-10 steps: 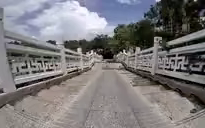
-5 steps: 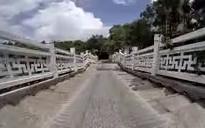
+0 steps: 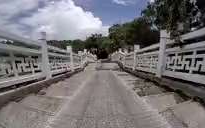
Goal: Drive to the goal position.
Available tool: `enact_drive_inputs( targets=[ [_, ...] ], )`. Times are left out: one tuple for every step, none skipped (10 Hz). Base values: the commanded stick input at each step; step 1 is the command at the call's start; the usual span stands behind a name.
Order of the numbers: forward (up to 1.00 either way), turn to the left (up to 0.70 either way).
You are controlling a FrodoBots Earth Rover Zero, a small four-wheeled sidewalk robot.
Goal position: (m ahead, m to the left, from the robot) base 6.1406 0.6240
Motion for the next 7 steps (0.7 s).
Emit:
enact_drive_inputs(
  targets=[
    [0.7,0.02],
    [0.7,0.0],
    [0.7,0.0],
    [0.7,0.0],
    [0.7,0.0],
    [0.7,0.0],
    [0.7,0.0]
  ],
)
